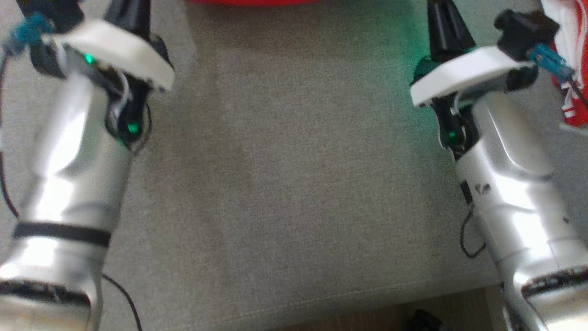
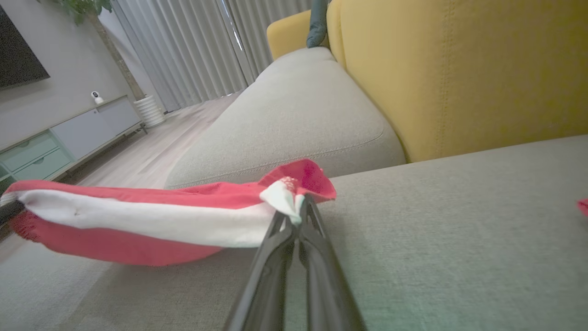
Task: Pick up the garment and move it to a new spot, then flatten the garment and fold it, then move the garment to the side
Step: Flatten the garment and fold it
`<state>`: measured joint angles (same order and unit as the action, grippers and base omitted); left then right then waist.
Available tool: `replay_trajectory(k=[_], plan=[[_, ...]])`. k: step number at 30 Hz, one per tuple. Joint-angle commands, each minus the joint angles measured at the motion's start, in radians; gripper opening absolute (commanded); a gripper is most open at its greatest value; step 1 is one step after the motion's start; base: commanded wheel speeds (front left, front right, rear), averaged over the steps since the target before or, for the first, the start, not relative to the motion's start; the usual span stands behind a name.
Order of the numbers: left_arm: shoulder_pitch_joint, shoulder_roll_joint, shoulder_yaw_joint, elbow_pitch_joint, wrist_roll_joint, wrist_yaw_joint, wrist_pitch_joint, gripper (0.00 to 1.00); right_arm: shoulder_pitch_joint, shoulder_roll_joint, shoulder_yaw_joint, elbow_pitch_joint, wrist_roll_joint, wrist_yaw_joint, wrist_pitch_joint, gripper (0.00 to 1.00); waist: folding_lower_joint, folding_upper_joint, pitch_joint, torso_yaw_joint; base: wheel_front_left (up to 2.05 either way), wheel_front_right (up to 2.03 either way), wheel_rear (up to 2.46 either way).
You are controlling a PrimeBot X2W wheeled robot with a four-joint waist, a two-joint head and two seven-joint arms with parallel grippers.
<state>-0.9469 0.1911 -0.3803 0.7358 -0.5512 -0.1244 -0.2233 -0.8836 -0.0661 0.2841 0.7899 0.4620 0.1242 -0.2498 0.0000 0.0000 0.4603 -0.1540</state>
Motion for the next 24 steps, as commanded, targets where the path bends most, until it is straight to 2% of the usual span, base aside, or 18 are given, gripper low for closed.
replay_trajectory(k=[1, 7, 13, 19, 24], plan=[[0.033, 0.039, 0.015, -0.059, -0.009, -0.005, -0.016, 0.0, 0.051, 0.016, -0.02, -0.061, -0.032, 0.007, -0.012, 0.0, 0.0, 0.0, -0.028, 0.01, 0.0, 0.0, 0.0], [0.244, 0.037, 0.002, -0.211, -0.014, -0.005, -0.035, 0.0, 0.236, 0.016, -0.119, -0.21, -0.157, 0.007, -0.012, 0.0, 0.0, 0.0, -0.124, 0.045, 0.0, 0.0, 0.0], [0.492, 0.007, 0.008, -0.388, -0.001, 0.025, -0.038, 0.0, 0.478, 0.016, -0.181, -0.364, -0.234, 0.007, -0.012, 0.0, 0.0, 0.0, -0.251, 0.075, 0.0, 0.0, 0.0], [0.743, -0.007, 0.001, -0.568, 0.031, 0.07, -0.038, 0.0, 0.739, 0.016, -0.22, -0.573, -0.243, 0.007, 0.04, 0.0, 0.0, 0.0, -0.342, 0.07, 0.0, 0.0, 0.0], [0.919, -0.005, -0.005, -0.716, 0.031, 0.115, -0.037, 0.0, 0.946, 0.016, -0.242, -0.754, -0.229, 0.007, 0.112, 0.0, 0.0, 0.0, -0.361, 0.061, 0.0, 0.0, 0.0]])
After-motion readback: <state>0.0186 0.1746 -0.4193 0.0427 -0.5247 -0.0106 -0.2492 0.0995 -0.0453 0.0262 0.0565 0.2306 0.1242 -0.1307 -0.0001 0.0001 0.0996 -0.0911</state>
